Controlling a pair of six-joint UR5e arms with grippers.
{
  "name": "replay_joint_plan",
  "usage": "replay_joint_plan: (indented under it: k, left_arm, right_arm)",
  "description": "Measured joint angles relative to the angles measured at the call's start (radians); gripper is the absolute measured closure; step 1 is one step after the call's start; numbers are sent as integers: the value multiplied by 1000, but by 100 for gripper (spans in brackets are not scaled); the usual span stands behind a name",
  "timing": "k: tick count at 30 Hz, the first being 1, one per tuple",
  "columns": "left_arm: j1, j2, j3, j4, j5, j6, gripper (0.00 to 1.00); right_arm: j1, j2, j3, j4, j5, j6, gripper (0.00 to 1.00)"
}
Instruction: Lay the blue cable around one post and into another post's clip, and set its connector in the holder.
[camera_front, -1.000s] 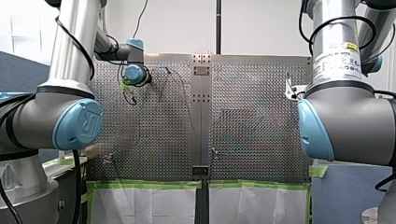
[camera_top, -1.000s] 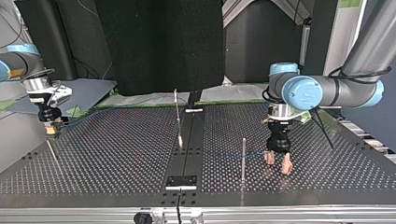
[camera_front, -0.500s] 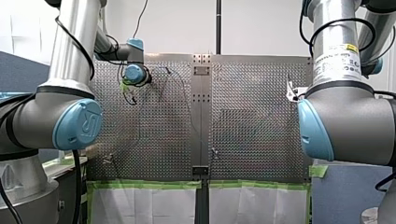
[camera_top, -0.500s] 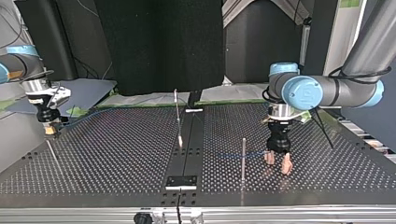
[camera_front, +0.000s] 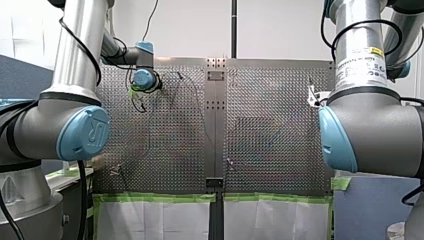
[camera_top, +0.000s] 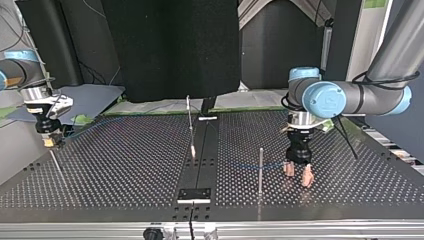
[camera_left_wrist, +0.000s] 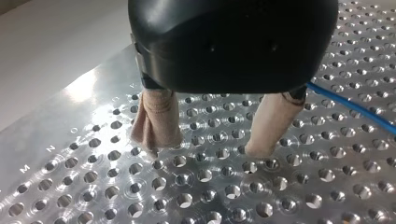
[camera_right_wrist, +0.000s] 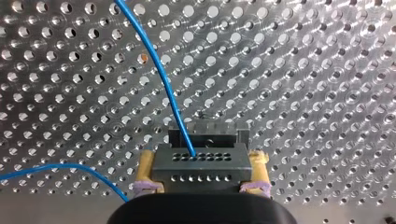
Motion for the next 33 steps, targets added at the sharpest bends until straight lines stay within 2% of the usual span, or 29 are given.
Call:
replay_joint_plan:
  k: [8,13,22,33]
  left_arm:
    - [3,0,0,1,1,0,0]
    - [4,0,0,1,0,0,0]
    - [6,0,0,2,2,0,0]
    - [9,0,0,2,2,0,0]
  right_arm:
    - [0,1,-1,0,13,3,70]
    - [4,1,-1,1,26,3,70]
    - [13,1,-1,-3,32,4,70]
    - [18,4,-1,-17,38,22,70]
